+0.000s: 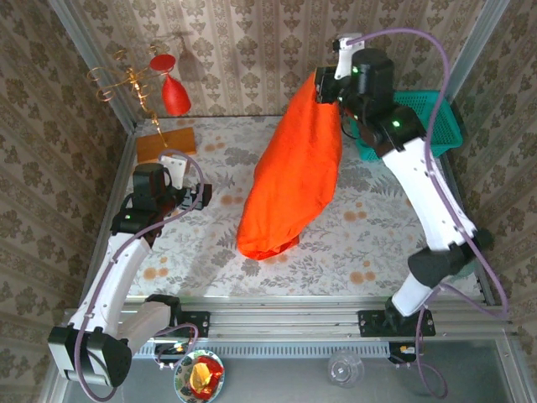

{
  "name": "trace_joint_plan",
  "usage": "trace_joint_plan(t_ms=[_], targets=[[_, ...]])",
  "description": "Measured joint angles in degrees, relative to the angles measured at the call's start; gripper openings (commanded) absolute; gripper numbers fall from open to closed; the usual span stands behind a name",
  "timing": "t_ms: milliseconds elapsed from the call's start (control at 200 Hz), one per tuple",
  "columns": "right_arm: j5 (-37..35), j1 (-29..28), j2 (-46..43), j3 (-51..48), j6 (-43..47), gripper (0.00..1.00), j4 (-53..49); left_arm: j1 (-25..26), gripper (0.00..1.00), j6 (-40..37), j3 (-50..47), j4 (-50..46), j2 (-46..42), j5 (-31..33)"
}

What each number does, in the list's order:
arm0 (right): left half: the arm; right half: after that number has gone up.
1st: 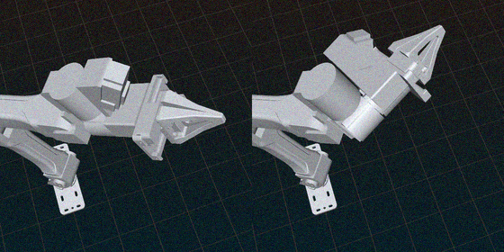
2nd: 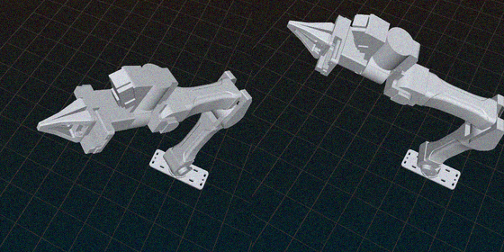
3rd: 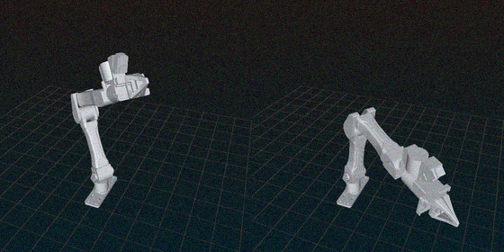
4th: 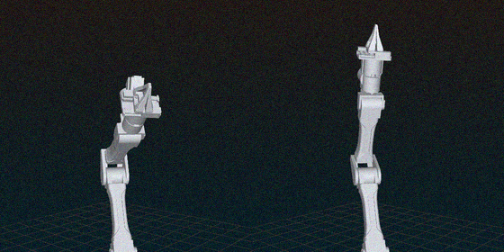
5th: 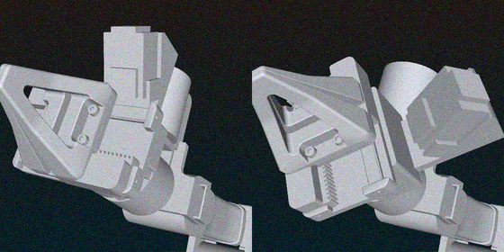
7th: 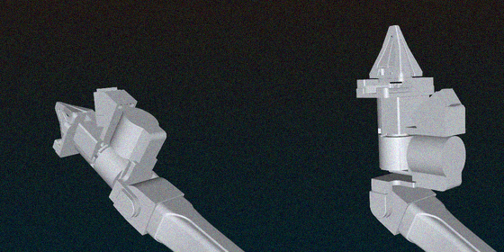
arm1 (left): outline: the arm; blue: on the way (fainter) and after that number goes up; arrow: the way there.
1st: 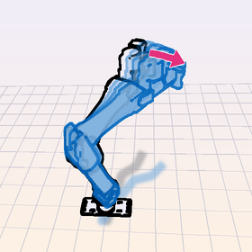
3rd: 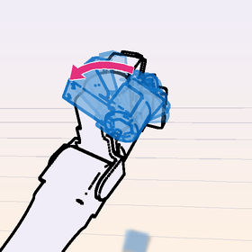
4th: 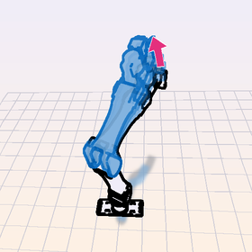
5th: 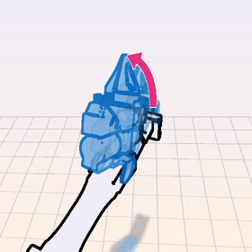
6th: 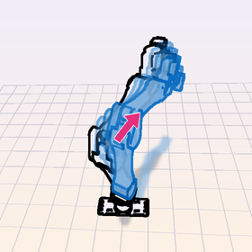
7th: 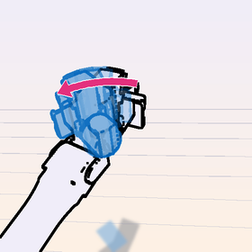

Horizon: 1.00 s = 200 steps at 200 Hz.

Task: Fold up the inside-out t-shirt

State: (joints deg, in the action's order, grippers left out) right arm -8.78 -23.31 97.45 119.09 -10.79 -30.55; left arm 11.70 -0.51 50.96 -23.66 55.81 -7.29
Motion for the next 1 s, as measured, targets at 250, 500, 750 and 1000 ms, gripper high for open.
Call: trace_joint_plan(t_ms=[250,500,750,1000], targets=[[-2.03,-0.57,4.13,-6.01,1.46,0.4,-5.6,2.78,0.97,-0.39,0.02,-0.76,1.6,0.2],[0.17,-8.22,-7.78,-27.61,-1.51,0.39,-3.85,13.05,0.84,4.44,-0.11,-3.34,5.92,-1.03],[0.44,-21.29,-13.75,-49.24,-7.87,0.35,3.13,15.37,0.75,17.27,-8.48,0.96,10.69,-6.03],[-0.11,-33.22,-4.15,-53.77,-11.82,0.34,5.31,14.75,0.75,24.37,-13.73,4.22,12.17,-9.77]])
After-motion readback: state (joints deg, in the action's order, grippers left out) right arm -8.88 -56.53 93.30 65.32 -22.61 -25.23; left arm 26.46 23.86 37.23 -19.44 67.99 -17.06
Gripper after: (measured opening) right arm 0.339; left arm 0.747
